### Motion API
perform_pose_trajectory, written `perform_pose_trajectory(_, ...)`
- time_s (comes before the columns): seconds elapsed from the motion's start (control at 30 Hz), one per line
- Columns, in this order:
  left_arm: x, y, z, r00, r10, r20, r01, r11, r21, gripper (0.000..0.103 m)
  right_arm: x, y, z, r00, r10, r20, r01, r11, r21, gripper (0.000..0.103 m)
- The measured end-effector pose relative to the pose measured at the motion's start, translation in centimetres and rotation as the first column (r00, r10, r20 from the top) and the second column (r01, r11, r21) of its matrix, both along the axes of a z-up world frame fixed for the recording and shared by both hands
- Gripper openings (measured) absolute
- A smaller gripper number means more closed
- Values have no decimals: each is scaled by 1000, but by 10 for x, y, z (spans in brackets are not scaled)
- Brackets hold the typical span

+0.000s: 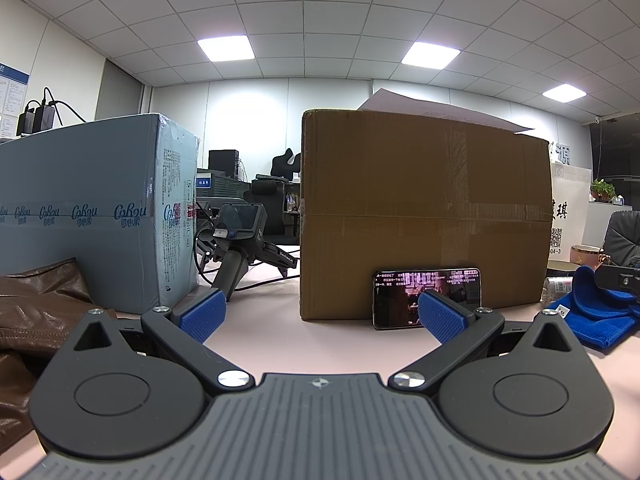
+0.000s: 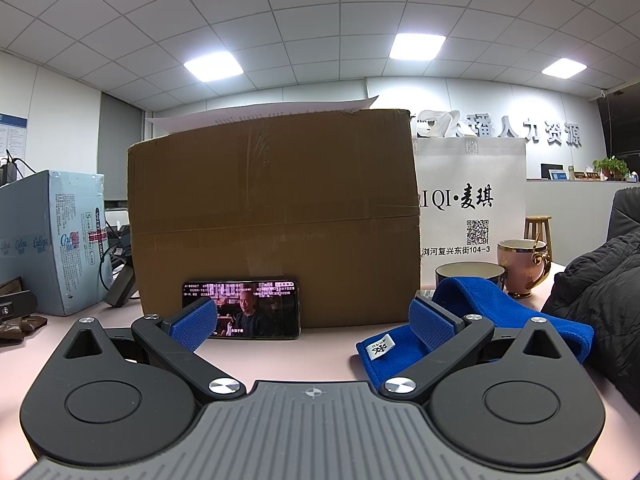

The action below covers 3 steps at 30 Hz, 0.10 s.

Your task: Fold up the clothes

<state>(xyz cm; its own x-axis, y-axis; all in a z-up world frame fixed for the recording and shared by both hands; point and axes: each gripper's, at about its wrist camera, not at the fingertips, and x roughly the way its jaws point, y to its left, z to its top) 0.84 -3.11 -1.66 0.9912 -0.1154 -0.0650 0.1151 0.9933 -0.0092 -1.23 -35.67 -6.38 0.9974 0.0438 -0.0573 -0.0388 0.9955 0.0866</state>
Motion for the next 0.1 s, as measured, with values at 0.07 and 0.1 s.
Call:
perform_pose_trajectory(0.07, 0, 0, 0, 1000, -2, 0, 2, 1000, 1, 103, 0, 0, 0, 1000, 0, 0, 0, 1000, 0, 103)
perform_pose_trajectory(0.1, 0, 0, 0, 1000, -13, 1, 13, 1000, 3, 103, 0, 0, 0, 1000, 0, -1, 0, 1000, 0, 103)
